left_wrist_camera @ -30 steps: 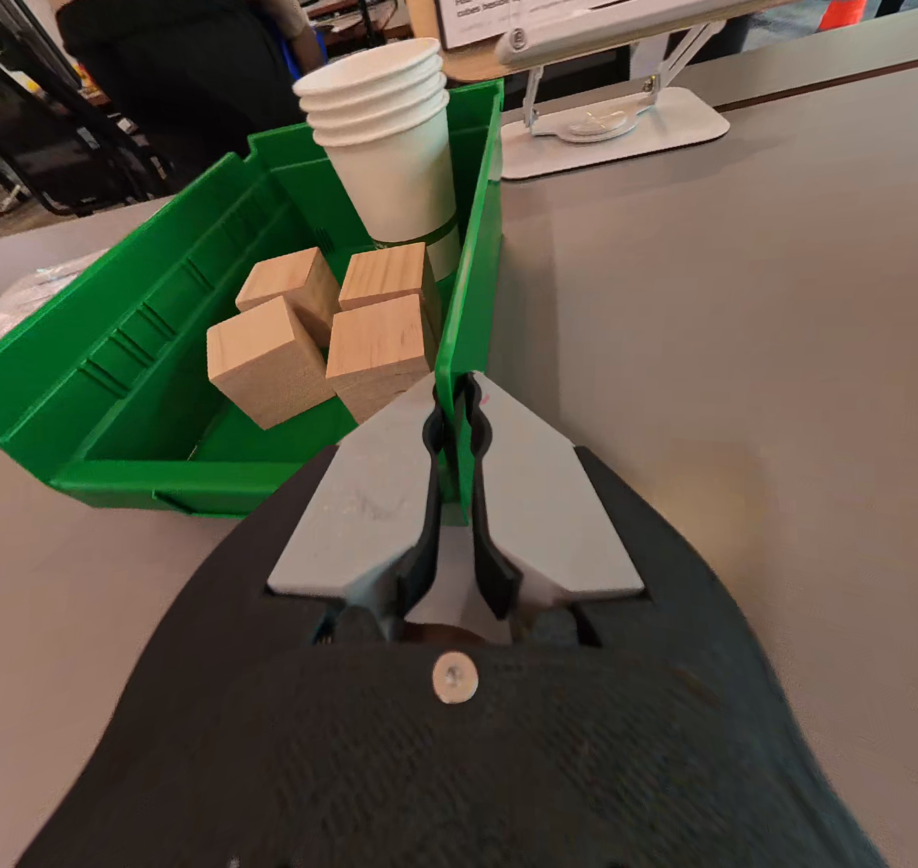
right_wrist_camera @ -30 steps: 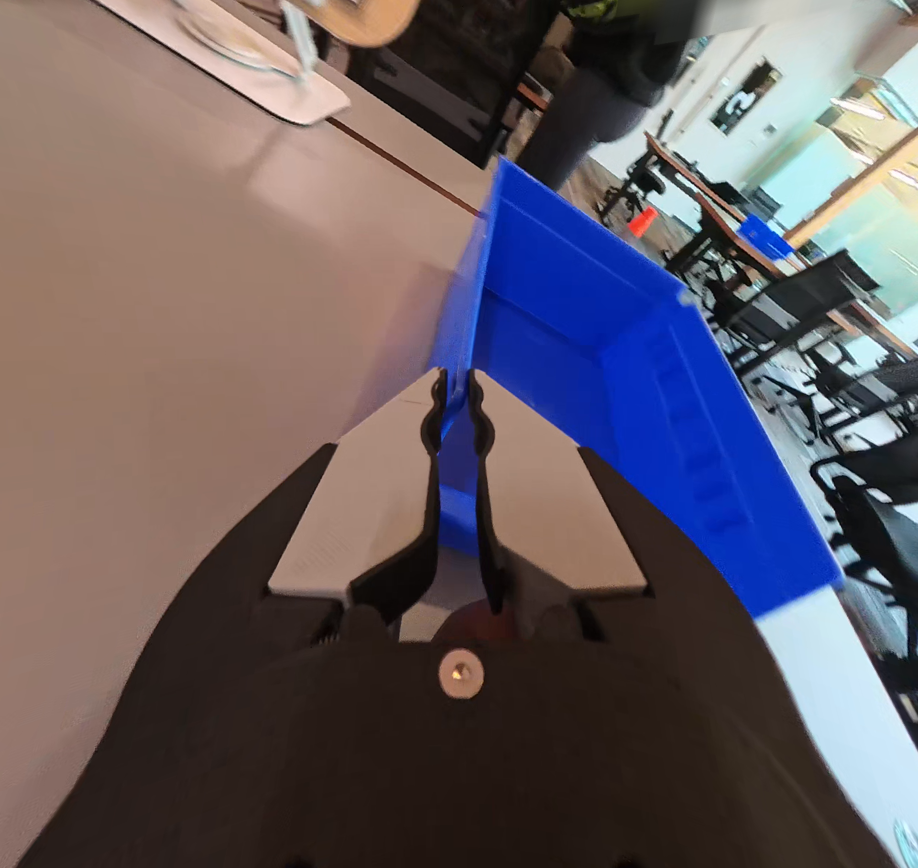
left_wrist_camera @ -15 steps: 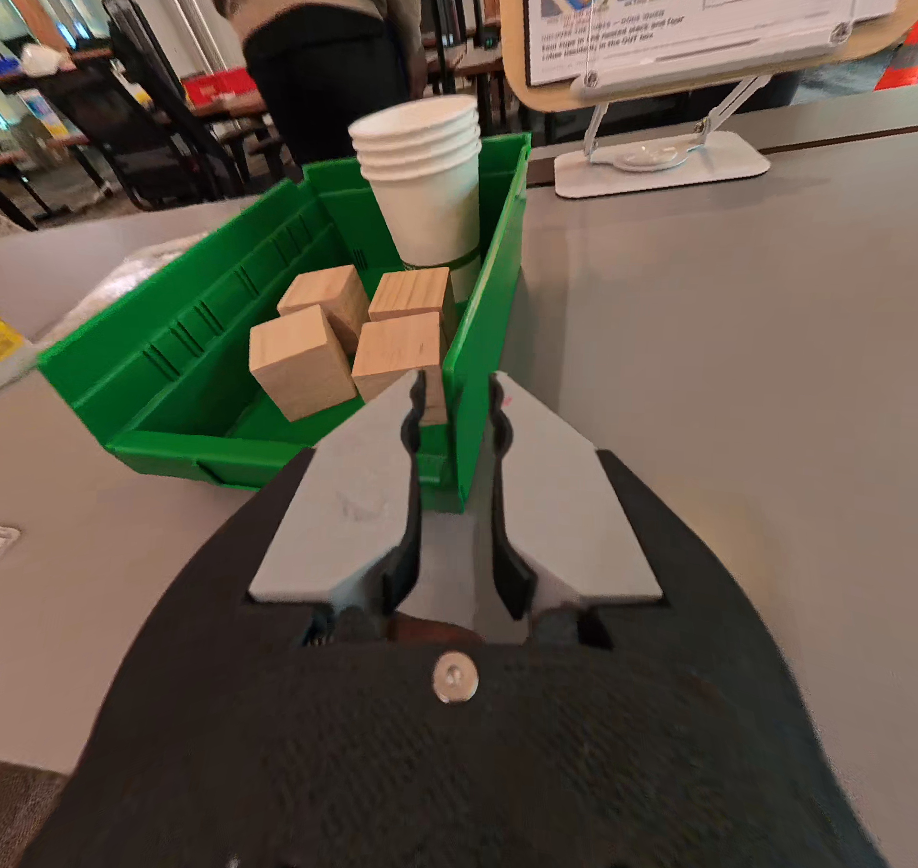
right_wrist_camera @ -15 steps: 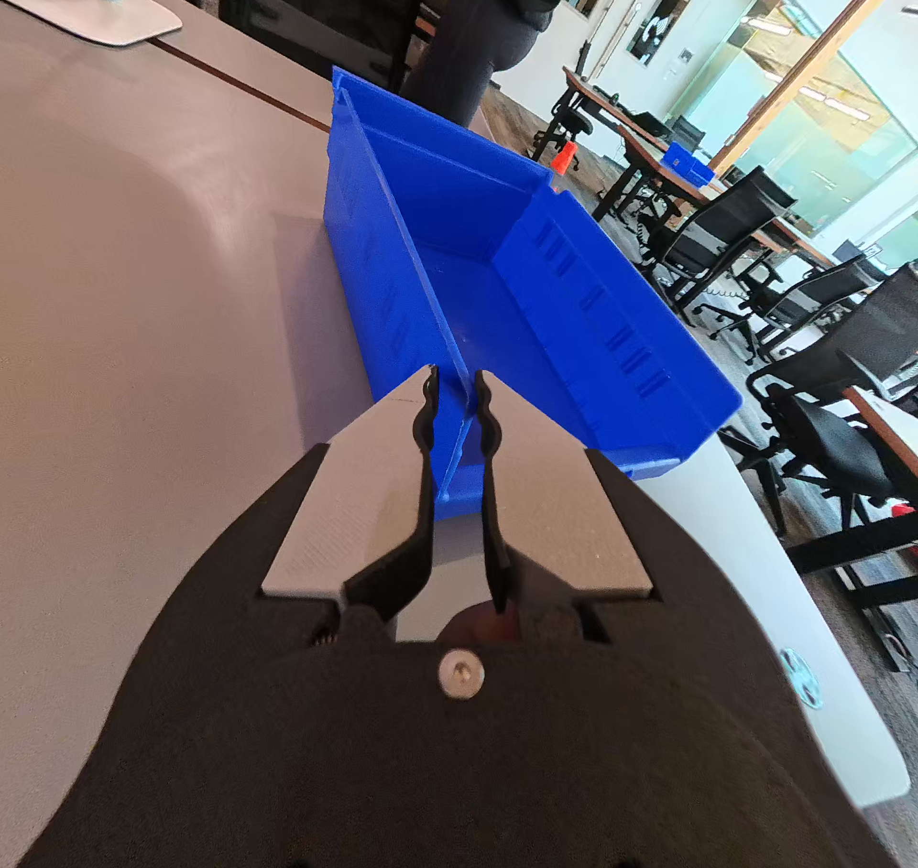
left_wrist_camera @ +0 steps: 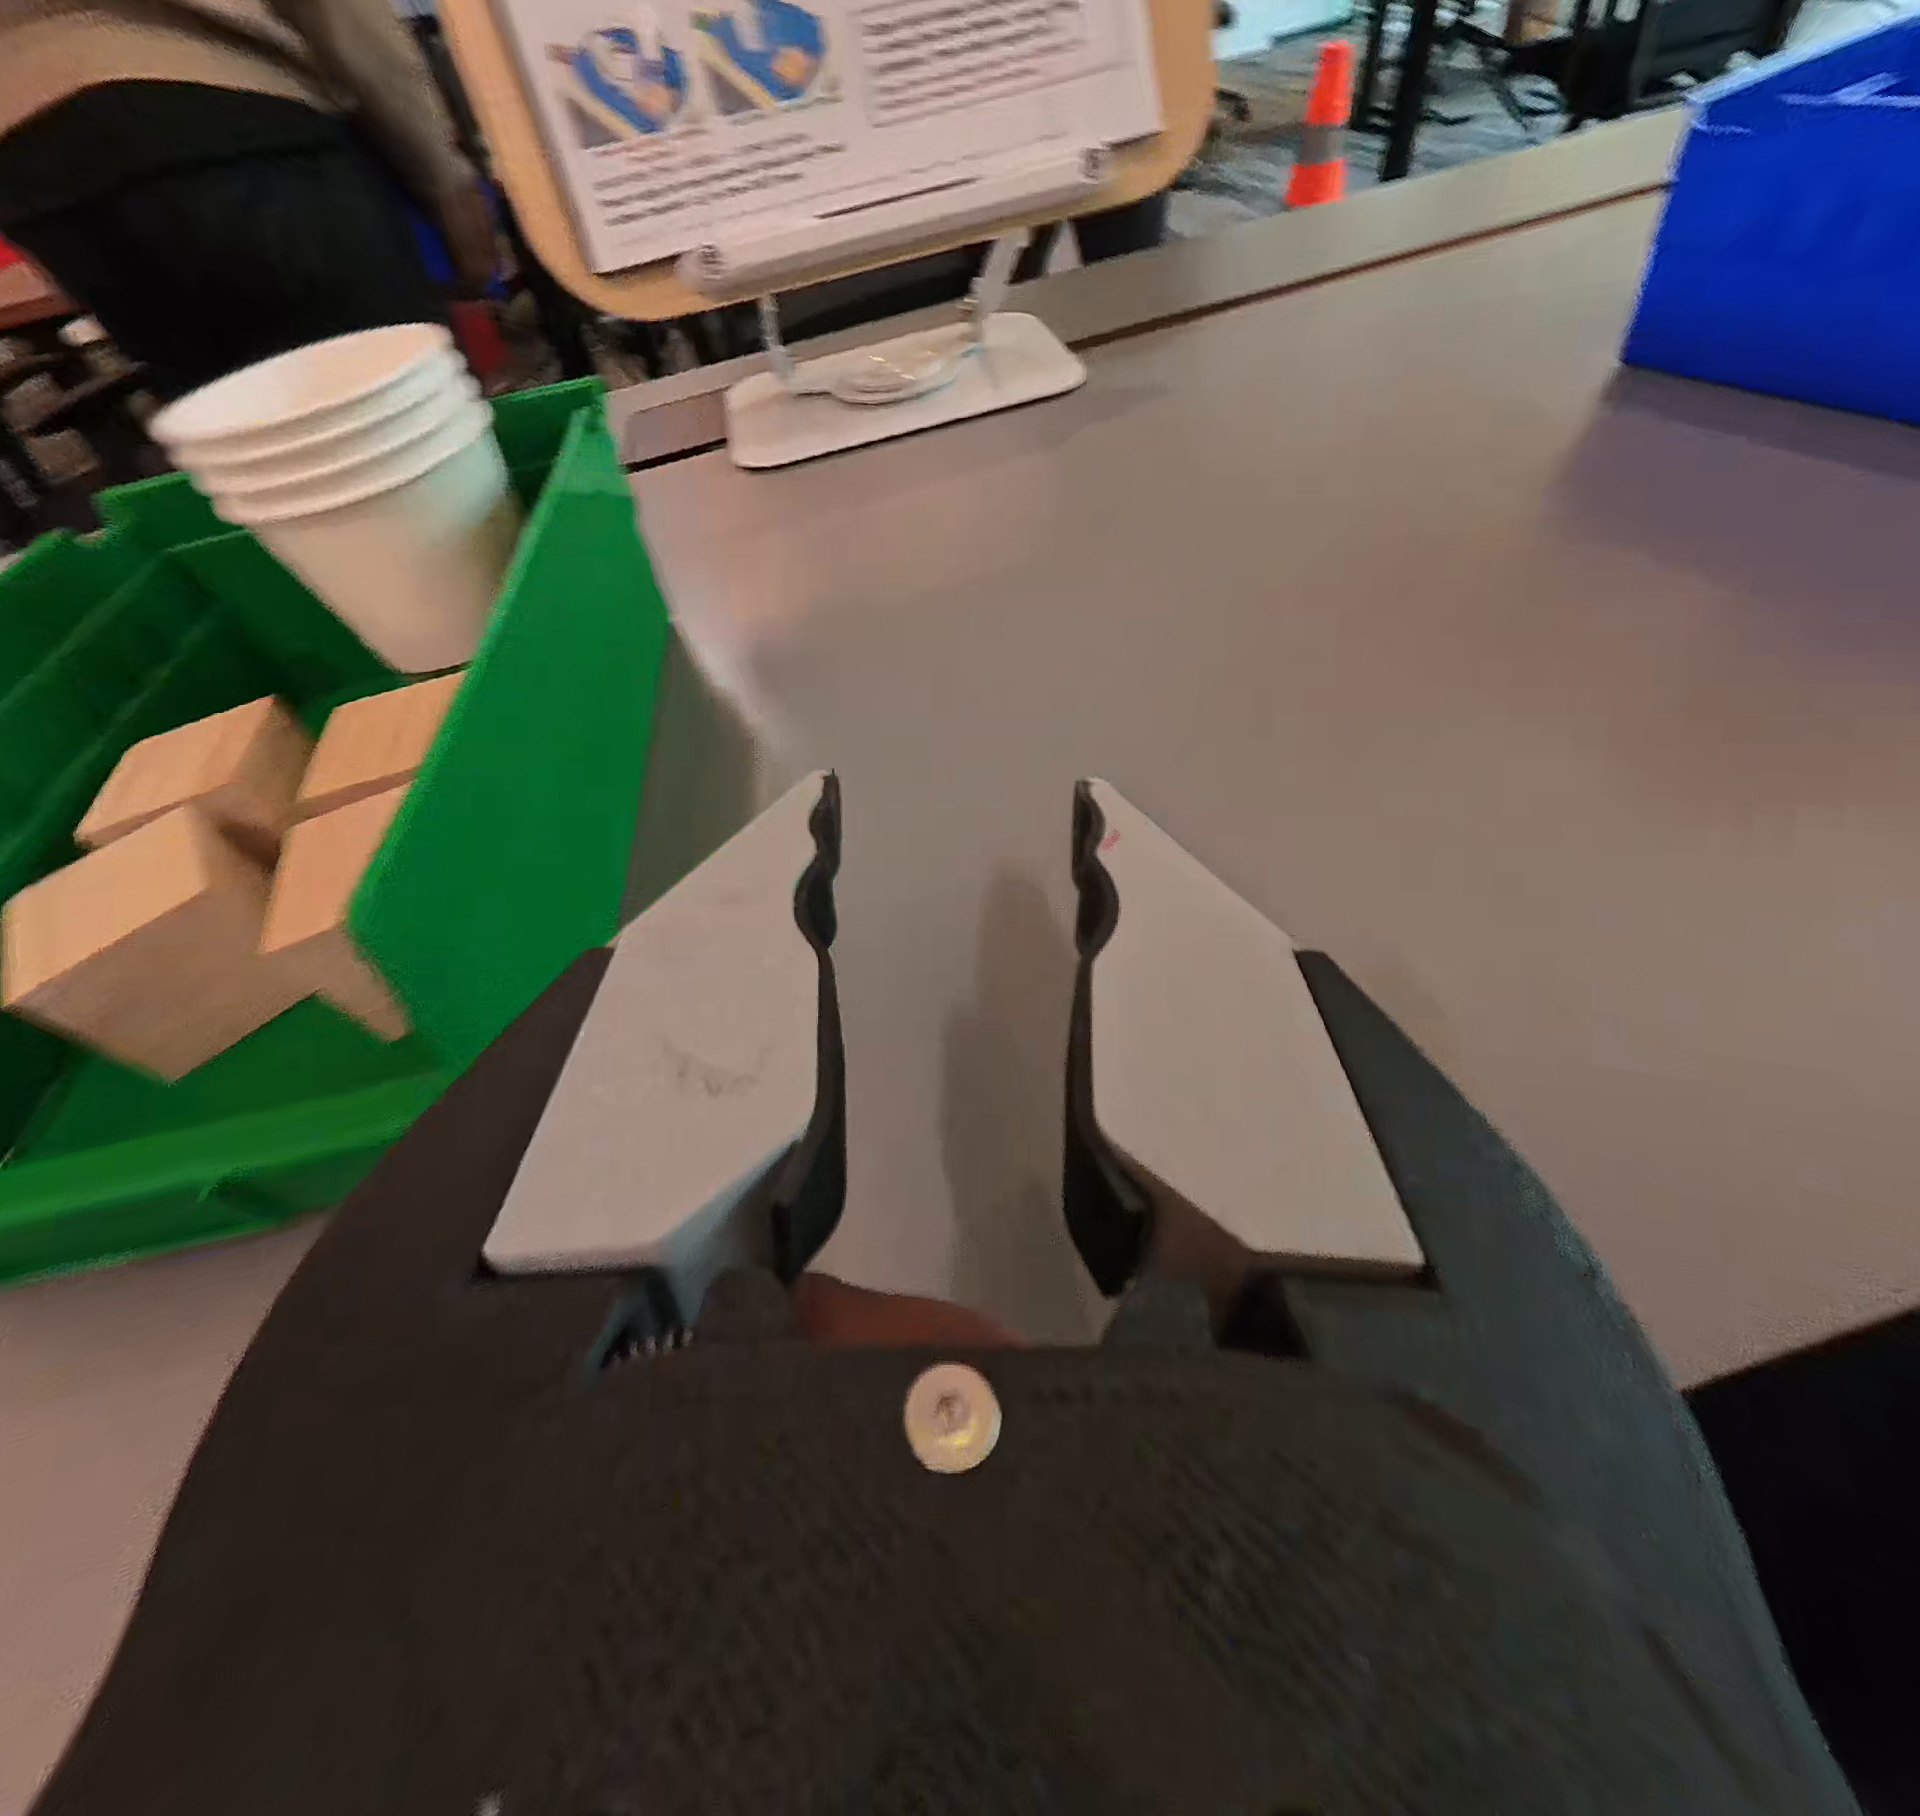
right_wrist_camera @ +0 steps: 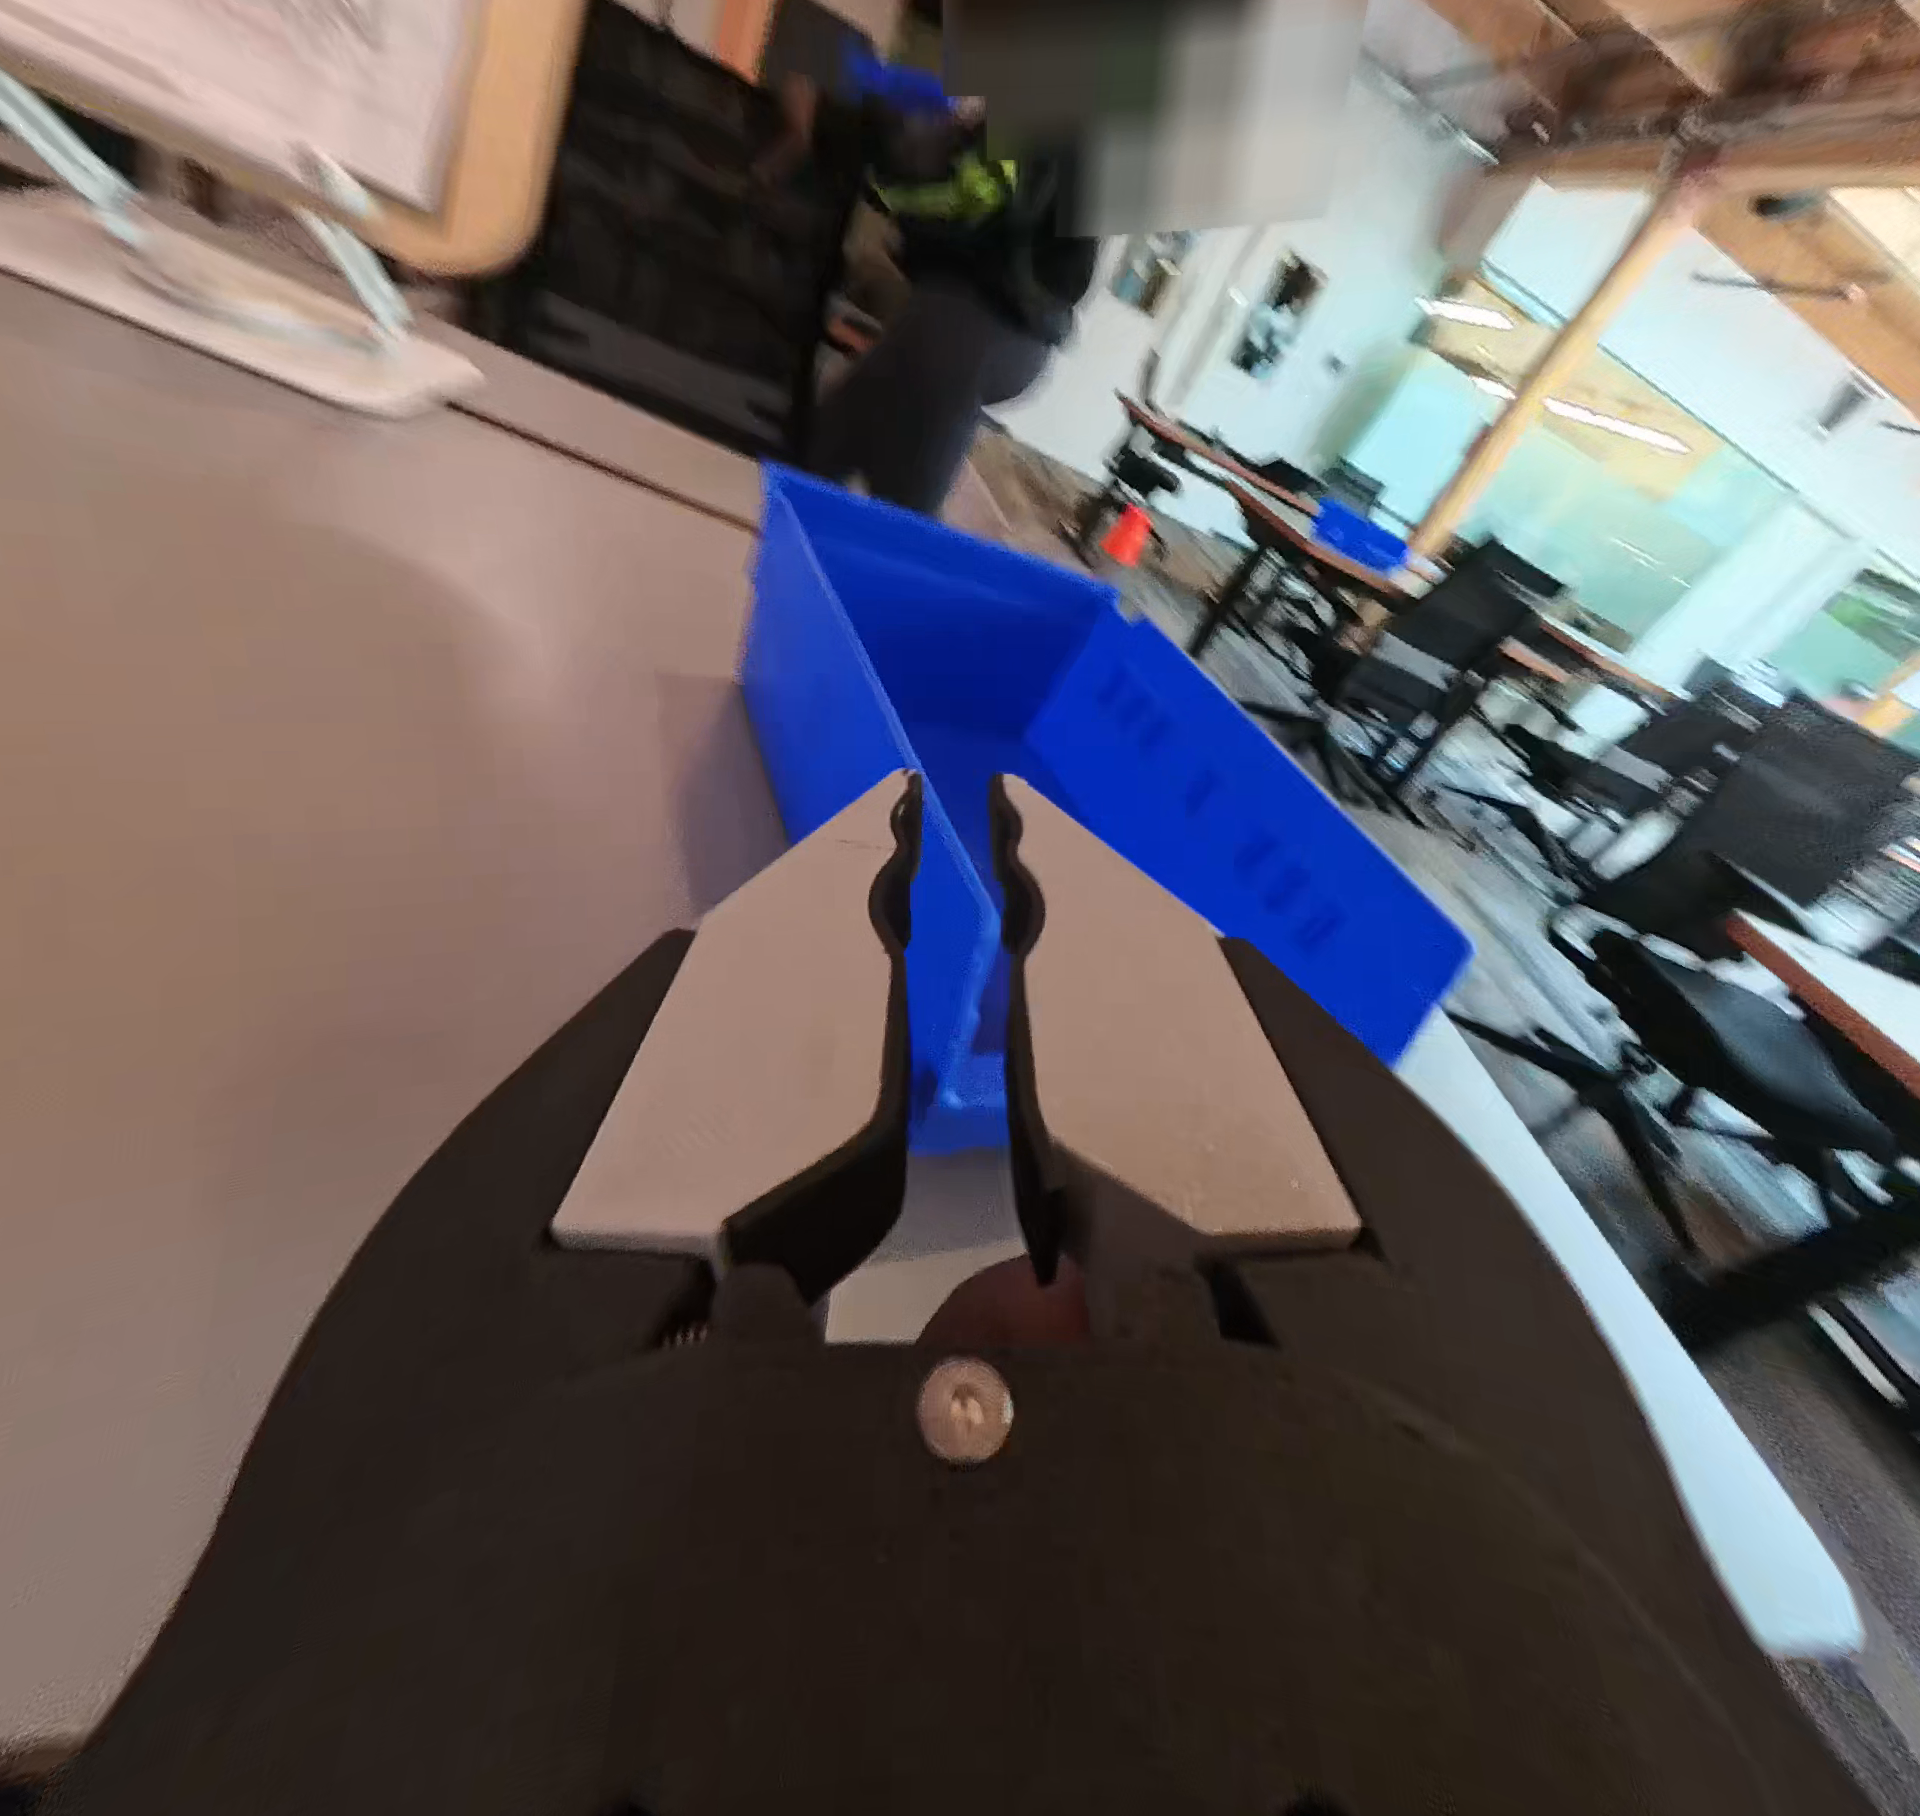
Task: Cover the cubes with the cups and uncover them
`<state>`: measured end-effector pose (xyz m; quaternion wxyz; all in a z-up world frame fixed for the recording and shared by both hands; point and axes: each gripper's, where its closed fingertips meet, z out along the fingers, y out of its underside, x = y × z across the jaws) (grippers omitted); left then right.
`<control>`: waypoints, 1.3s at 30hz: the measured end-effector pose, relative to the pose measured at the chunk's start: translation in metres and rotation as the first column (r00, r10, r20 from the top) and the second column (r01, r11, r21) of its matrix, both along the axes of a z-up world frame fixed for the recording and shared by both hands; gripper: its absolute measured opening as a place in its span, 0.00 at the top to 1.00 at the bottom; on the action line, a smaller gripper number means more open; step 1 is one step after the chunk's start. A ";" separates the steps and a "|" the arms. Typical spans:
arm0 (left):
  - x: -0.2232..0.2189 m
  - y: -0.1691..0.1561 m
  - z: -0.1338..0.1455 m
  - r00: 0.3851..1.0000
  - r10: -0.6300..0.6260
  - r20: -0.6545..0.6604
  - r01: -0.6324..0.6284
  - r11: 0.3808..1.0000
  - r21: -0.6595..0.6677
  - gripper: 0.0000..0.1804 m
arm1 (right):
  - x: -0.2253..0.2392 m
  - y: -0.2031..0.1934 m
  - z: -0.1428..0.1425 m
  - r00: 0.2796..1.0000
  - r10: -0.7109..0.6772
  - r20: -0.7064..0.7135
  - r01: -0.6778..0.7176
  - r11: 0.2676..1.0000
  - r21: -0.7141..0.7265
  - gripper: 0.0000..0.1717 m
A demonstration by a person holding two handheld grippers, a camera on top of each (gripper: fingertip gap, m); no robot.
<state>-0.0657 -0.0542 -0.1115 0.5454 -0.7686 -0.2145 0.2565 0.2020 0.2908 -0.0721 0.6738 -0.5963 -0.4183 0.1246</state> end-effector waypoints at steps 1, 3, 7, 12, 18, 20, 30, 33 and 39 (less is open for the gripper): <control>0.003 0.013 -0.003 0.999 -0.043 -0.005 0.043 0.999 -0.029 0.76 | -0.004 -0.016 0.013 0.997 0.070 -0.023 -0.070 0.998 -0.005 0.98; -0.002 0.039 -0.007 0.997 -0.072 -0.004 0.072 0.994 -0.084 0.74 | -0.023 -0.057 0.033 0.965 0.260 -0.041 -0.262 0.964 -0.053 1.00; -0.023 0.103 -0.001 0.992 -0.121 0.016 0.122 0.990 -0.065 0.70 | -0.086 -0.109 0.028 0.856 0.517 0.006 -0.504 0.838 -0.208 0.94; -0.067 0.164 0.008 0.994 -0.087 -0.060 0.088 0.996 0.004 0.73 | -0.185 -0.104 -0.017 0.802 0.597 0.008 -0.543 0.735 -0.406 0.69; -0.111 0.190 -0.020 0.995 -0.088 0.047 0.085 0.995 0.061 0.71 | -0.285 -0.082 -0.060 0.794 0.606 -0.035 -0.548 0.691 -0.471 0.54; -0.109 0.197 -0.020 0.981 -0.151 0.118 0.149 0.988 0.026 0.60 | -0.303 -0.075 -0.068 0.784 0.615 -0.083 -0.568 0.659 -0.494 0.53; -0.123 0.187 -0.031 0.992 -0.083 0.090 0.086 0.996 -0.020 0.63 | -0.309 -0.076 -0.087 0.740 0.670 -0.060 -0.564 0.569 -0.598 0.54; -0.123 0.185 -0.032 0.997 -0.067 0.037 0.069 0.996 -0.054 0.65 | -0.306 -0.081 -0.088 0.727 0.685 -0.035 -0.571 0.577 -0.584 0.54; -0.135 0.168 -0.020 0.997 0.037 -0.067 -0.039 0.999 -0.029 0.71 | -0.299 -0.082 -0.085 0.726 0.685 -0.063 -0.585 0.567 -0.580 0.56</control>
